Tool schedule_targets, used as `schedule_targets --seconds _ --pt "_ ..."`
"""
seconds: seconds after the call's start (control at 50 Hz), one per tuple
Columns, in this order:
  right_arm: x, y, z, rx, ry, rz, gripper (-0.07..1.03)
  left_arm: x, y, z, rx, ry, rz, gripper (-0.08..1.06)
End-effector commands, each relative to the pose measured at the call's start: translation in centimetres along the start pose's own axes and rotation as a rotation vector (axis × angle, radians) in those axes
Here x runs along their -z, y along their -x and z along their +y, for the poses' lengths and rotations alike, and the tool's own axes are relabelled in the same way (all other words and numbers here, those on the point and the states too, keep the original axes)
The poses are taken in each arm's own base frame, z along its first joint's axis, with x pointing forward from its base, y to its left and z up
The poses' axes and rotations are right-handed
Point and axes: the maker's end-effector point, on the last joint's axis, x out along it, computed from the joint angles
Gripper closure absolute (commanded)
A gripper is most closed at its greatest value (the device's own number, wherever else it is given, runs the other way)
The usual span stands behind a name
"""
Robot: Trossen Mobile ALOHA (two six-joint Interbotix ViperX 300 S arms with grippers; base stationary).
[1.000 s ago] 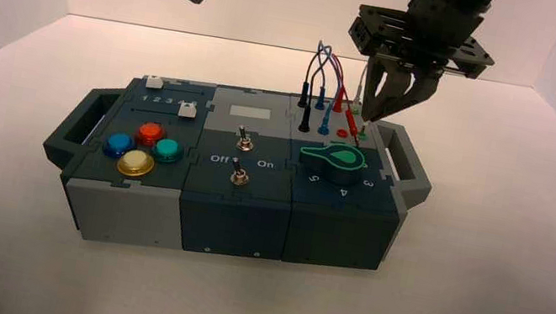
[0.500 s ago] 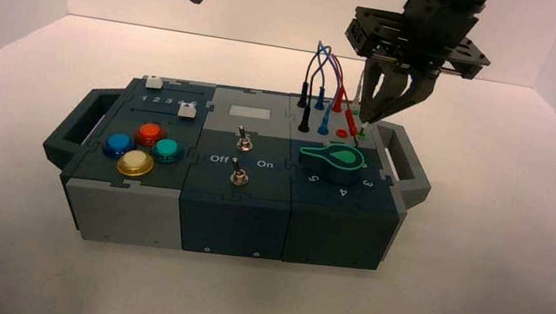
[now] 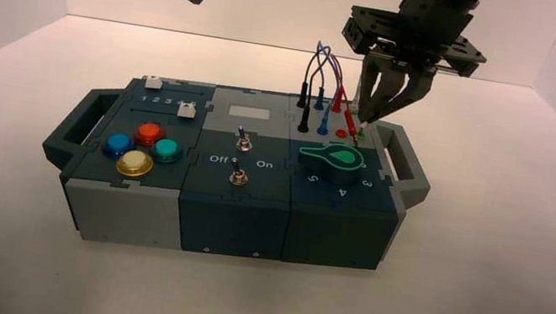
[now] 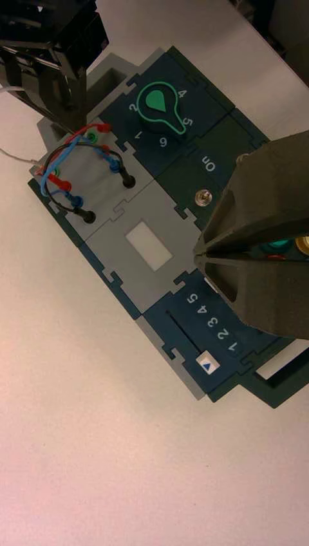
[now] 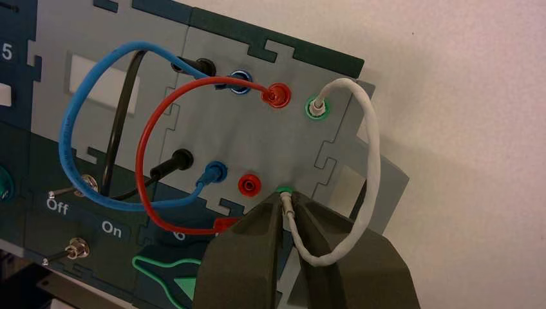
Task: Insert the white wire.
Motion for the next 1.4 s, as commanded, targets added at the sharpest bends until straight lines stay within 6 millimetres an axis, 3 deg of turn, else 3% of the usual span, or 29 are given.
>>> schedule_targets --seconds 0.02,0.52,0.86,1.02,1.16,1.4 --pt "0.9 -0.1 0.7 -0.008 0.009 0.028 0.98 -1.6 0.7 -0.2 0.003 -0.01 -0.043 1.0" --pt "1.8 -0.8 2.5 -0.025 0.041 0.08 0.98 -1.6 0.7 -0.2 0.003 -0.01 -0.043 1.0" --pt "1.6 -1.8 2.4 -0.014 0.046 0.104 0.98 -1.6 0.7 -0.2 0.003 -0.011 -0.043 1.0" --pt "1.0 -0.4 2.7 -0.024 0.057 0.067 0.98 -1.5 0.6 -0.1 0.002 -0.012 -0.038 1.0" --pt "0.2 1.6 3.2 -0.041 0.062 0.016 0.87 -1.4 0.6 -0.1 0.002 -0.012 -0.032 1.0" --pt "-0.3 3.5 3.6 -0.056 0.063 -0.03 0.83 -1.4 0.6 -0.2 0.002 -0.011 -0.03 1.0"
